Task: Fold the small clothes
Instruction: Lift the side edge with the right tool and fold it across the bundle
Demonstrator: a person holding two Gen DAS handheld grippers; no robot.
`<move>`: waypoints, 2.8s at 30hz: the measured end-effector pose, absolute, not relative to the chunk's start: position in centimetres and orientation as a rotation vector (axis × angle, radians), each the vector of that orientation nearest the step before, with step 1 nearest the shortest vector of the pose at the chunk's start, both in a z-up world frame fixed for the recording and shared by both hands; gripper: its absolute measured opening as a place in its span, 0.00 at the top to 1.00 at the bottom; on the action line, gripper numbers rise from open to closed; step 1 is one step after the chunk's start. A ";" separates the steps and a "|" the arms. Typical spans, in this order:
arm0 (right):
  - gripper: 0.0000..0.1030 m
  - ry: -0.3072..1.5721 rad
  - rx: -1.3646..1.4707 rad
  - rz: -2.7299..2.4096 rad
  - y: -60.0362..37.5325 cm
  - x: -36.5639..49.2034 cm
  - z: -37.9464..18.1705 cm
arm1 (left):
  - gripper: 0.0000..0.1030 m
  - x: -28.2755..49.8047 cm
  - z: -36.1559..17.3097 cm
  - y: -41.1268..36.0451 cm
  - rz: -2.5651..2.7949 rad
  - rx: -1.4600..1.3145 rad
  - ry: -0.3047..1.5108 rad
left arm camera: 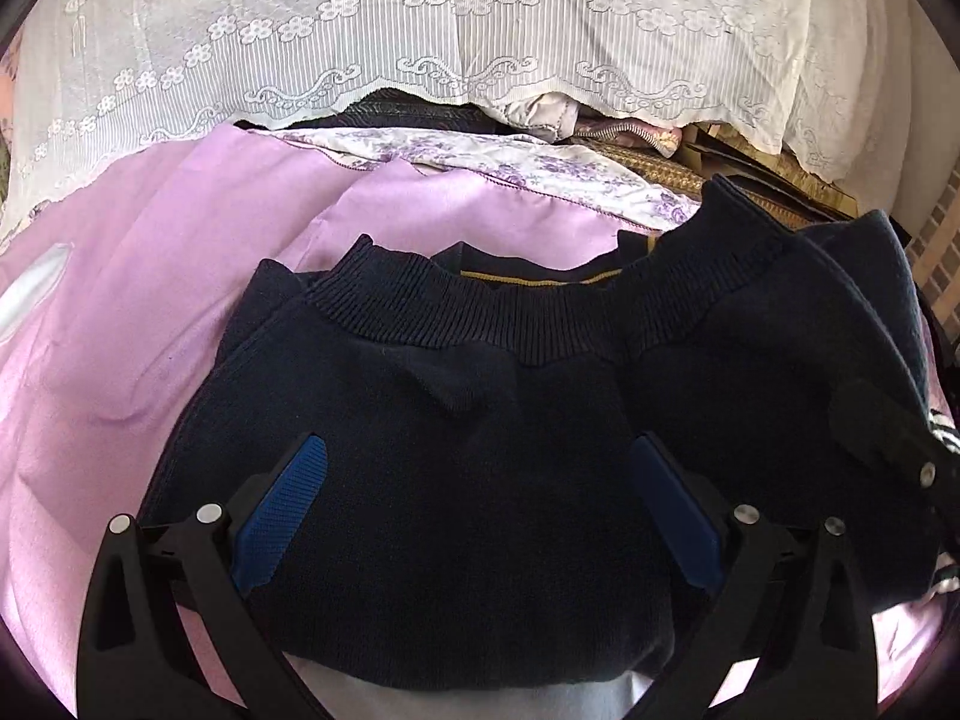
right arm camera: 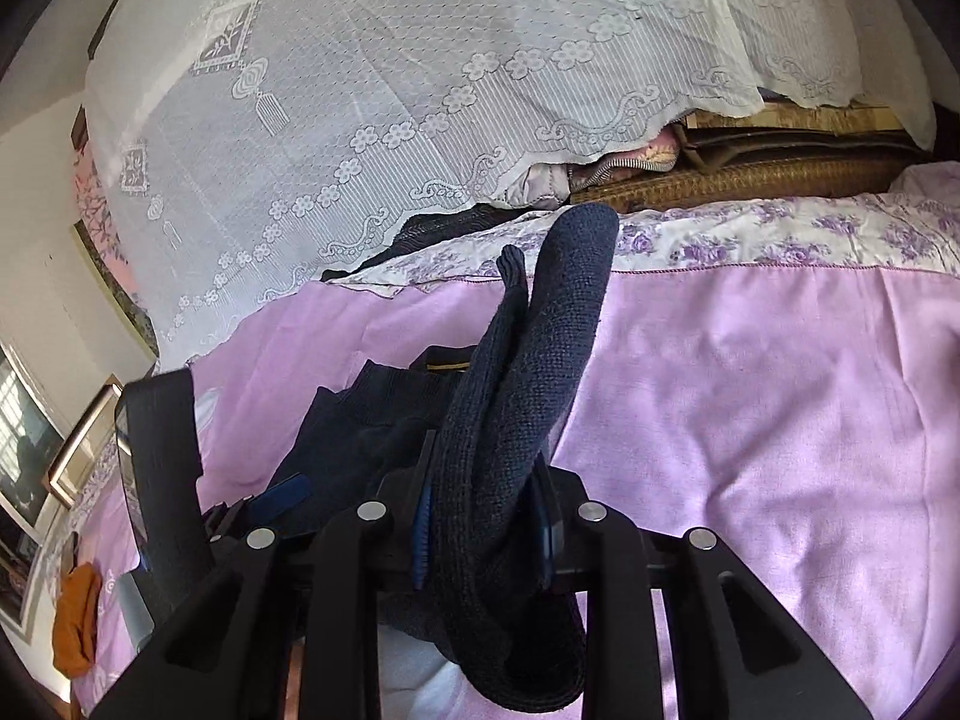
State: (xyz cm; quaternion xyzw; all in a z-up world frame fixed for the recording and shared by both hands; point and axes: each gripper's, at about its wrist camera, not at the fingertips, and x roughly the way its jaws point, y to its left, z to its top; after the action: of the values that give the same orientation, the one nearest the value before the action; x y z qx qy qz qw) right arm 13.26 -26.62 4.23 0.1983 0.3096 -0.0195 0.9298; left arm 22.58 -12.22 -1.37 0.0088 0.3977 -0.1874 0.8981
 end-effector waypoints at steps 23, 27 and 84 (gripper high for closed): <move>0.55 0.661 0.406 0.063 -21.8 17.0 5.0 | 0.26 26.8 -2.6 -8.1 -0.509 -0.250 0.937; 0.50 0.655 0.443 0.141 -22.4 16.8 5.0 | 0.26 27.2 -2.6 -7.6 -0.547 -0.275 0.959; 0.73 0.663 0.641 0.099 -27.0 15.9 2.8 | 0.17 22.7 -3.0 -9.0 -0.262 0.229 0.734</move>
State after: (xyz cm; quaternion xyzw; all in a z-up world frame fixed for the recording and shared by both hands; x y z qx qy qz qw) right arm 15.94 -27.00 2.80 0.3092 0.3198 0.0475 0.8944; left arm 22.70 -9.01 -3.01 0.1112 0.3570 -0.1272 0.9187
